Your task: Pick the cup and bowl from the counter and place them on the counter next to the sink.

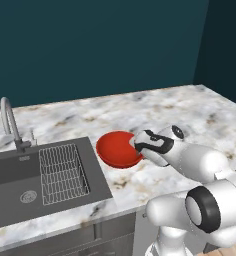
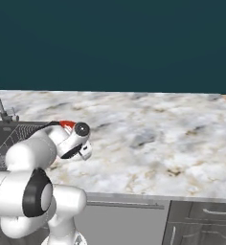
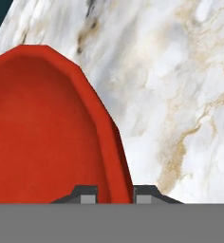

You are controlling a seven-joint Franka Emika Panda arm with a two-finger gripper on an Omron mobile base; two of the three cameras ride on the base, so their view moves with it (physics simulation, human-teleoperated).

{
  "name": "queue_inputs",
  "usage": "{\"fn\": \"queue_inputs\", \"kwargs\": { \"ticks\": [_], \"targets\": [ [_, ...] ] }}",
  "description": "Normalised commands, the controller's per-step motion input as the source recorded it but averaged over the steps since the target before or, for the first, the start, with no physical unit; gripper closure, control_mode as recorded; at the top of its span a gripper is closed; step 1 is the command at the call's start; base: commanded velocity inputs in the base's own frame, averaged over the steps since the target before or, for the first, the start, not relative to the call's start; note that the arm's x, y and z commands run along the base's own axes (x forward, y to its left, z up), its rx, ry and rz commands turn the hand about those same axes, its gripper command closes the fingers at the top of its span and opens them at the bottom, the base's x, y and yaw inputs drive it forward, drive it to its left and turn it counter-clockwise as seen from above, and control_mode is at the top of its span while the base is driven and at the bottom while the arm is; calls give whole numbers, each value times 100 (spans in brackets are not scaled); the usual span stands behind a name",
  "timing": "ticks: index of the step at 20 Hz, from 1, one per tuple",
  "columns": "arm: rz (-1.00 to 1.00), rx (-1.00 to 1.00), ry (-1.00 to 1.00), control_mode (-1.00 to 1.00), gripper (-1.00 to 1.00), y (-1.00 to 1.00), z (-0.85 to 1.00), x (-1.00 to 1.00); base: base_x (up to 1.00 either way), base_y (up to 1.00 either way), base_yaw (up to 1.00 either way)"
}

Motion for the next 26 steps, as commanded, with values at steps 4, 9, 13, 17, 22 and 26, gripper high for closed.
{"fn": "queue_inputs", "kwargs": {
  "ticks": [4, 9, 13, 17, 22, 26],
  "targets": [
    [0, 0, 0, -100, 100, 1, 4, 0, 0, 0, 0],
    [0, 0, 0, -100, 100, 0, 0, 0, 0, 0, 0],
    [-3, -1, 2, -100, 100, 0, -7, 11, 0, 0, 0],
    [-12, -8, 7, -100, 100, 0, -19, 41, 0, 0, 0],
    [-15, -7, 7, -100, 100, 0, -22, 33, 0, 0, 0],
    [-9, -2, 1, -100, 100, 0, -21, 0, 0, 0, 0]
  ]
}}
